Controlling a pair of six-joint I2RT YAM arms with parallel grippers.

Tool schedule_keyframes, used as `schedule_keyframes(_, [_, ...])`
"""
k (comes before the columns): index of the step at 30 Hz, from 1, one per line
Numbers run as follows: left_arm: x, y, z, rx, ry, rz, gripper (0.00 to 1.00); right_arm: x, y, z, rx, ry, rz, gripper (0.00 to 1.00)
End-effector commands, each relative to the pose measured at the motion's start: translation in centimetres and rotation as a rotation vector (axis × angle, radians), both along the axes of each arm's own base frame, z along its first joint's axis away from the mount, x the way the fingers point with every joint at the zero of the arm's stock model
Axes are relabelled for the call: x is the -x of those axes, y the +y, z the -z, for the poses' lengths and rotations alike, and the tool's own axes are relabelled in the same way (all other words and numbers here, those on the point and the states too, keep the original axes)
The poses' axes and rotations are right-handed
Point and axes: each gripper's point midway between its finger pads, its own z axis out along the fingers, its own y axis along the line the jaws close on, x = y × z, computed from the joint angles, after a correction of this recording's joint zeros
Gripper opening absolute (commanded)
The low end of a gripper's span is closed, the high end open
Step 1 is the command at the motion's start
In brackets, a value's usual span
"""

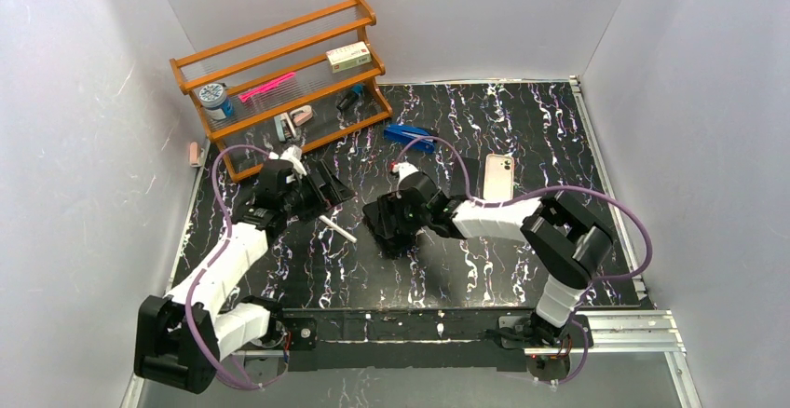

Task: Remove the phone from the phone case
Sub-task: Pick up the phone at the center of the board.

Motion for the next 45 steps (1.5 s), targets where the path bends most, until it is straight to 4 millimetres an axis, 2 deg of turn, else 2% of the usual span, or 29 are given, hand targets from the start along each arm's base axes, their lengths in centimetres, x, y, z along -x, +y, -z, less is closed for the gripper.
schedule_keyframes(1, [-0.6, -2.4, -1.0, 0.112, -0.014, 0.021, 0.98, -1.3, 2.1, -4.4, -0.301, 0.012, 0.161, 0.02])
schedule_keyframes(10, [-1.1, -5.0, 2.1, 0.118, 0.033, 0.035, 0.96, -0.3, 1.9, -3.8, -0.405, 0.043, 0.191, 0.01])
schedule_keyframes(18, [-1.9, -7.8, 4.7, 0.118, 0.076, 0.065, 0.84, 0.3, 2.3, -4.0, -0.449, 0.038, 0.140, 0.01])
schedule_keyframes(21, [-2.1, -8.8, 5.4, 0.138, 0.093, 0.073, 0.78, 0.4, 2.5, -4.1, -0.463, 0.027, 0.121, 0.01])
schedule_keyframes(24, [-2.2, -9.5, 6.2, 0.154, 0.107, 0.070, 0.66, 0.2, 2.3, -4.1, -0.468, 0.014, 0.131, 0.01])
schedule_keyframes(26, [-2.2, -9.8, 6.4, 0.173, 0.110, 0.066, 0.54, 0.1, 2.3, -4.3, -0.478, 0.003, 0.131, 0.01])
schedule_keyframes(28, [-2.3, -10.1, 6.2, 0.198, 0.103, 0.063, 0.38, 0.2, 2.4, -4.7, -0.493, -0.007, 0.124, 0.03])
schedule_keyframes(30, [-2.4, -10.2, 5.7, 0.222, 0.084, 0.056, 0.22, 0.2, 2.5, -5.1, -0.504, -0.015, 0.108, 0.08])
schedule_keyframes(33, [-2.5, -10.0, 4.5, 0.248, 0.043, 0.043, 0.01, 0.3, 2.2, -5.9, -0.524, -0.023, 0.087, 0.20])
schedule_keyframes(35, [-2.6, -10.0, 3.6, 0.265, 0.017, 0.041, 0.00, 0.3, 1.7, -6.6, -0.547, -0.021, 0.076, 0.30])
schedule_keyframes(38, [-2.7, -9.7, 1.9, 0.293, -0.030, 0.044, 0.00, 0.6, 0.4, -7.7, -0.590, -0.016, 0.031, 0.52])
schedule_keyframes(40, [-3.0, -9.4, 0.6, 0.304, -0.072, 0.054, 0.00, 1.0, -0.5, -8.9, -0.626, -0.037, -0.041, 0.63])
schedule_keyframes(45, [-2.9, -8.5, -2.4, 0.304, -0.178, 0.116, 0.00, 1.2, -3.9, -10.8, -0.650, -0.106, -0.121, 0.76])
